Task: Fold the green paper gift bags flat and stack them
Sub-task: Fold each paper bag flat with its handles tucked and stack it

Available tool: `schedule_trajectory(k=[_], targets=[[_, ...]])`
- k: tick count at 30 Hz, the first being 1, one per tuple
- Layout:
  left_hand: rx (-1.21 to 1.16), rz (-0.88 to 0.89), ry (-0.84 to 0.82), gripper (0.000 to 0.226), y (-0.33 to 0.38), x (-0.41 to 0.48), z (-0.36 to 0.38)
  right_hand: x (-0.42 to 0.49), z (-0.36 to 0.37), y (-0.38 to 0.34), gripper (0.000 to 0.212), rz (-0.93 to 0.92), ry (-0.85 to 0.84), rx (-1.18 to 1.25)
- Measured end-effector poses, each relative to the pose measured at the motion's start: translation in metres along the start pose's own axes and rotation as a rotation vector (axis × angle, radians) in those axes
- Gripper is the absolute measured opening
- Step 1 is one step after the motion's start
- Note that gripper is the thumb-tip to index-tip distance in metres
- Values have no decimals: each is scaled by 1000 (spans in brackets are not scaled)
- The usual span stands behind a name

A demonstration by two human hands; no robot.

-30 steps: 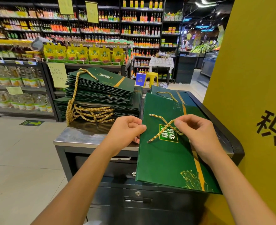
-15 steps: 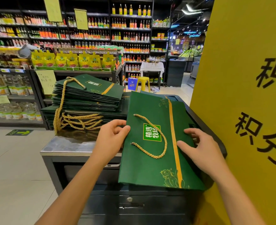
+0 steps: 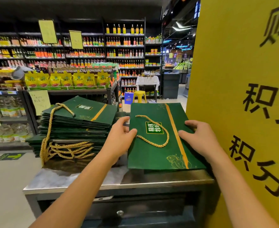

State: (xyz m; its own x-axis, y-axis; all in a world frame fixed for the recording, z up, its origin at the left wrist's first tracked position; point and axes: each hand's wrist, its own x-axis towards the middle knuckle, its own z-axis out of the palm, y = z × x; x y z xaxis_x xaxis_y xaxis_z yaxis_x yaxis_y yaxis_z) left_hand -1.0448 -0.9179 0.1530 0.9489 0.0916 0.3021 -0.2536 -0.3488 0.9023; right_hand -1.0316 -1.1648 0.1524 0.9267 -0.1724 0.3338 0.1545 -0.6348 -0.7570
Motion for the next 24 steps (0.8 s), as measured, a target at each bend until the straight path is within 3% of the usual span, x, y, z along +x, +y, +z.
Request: schedule_trajectory(k=[6, 21, 24], targets=[[187, -34, -37, 26, 6, 73, 15, 71, 4, -8, 59, 11, -46, -80], [565, -46, -80, 35, -51, 139, 46, 124, 74, 48, 38, -38, -194, -274], [673, 40, -34, 39, -54, 144, 49, 127, 78, 52, 38, -95, -121, -308]])
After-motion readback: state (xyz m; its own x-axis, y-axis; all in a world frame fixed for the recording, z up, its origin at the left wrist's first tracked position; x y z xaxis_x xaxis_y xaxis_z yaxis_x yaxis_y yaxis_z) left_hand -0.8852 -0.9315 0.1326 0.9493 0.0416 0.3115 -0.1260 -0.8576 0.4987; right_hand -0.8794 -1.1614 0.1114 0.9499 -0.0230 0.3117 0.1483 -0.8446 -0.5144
